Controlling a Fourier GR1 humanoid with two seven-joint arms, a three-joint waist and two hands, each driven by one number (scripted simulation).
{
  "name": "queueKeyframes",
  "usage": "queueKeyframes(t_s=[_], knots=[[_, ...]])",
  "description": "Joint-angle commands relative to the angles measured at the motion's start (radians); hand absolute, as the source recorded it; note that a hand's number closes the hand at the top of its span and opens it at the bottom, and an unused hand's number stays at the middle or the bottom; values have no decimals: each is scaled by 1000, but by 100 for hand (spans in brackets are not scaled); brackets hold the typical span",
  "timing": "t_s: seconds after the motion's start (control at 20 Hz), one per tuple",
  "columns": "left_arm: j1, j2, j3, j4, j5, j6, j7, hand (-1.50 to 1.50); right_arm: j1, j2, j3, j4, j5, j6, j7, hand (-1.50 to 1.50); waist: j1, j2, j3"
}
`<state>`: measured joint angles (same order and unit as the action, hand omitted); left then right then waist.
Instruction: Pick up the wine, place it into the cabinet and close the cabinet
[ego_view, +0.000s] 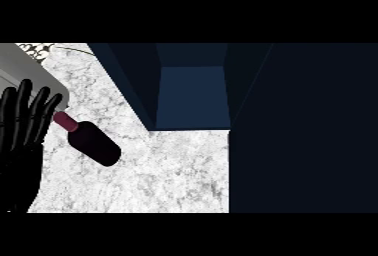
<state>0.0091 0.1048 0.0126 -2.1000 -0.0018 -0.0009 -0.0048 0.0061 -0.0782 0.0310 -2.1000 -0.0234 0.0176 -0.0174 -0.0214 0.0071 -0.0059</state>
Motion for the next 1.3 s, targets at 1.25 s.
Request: queueKeyframes(t_s=[1.25], knots=[[-131,253,316,13,825,-48,504,-150,-164,-72,81,-454,-114,-43,694,-150,20,-8,6]])
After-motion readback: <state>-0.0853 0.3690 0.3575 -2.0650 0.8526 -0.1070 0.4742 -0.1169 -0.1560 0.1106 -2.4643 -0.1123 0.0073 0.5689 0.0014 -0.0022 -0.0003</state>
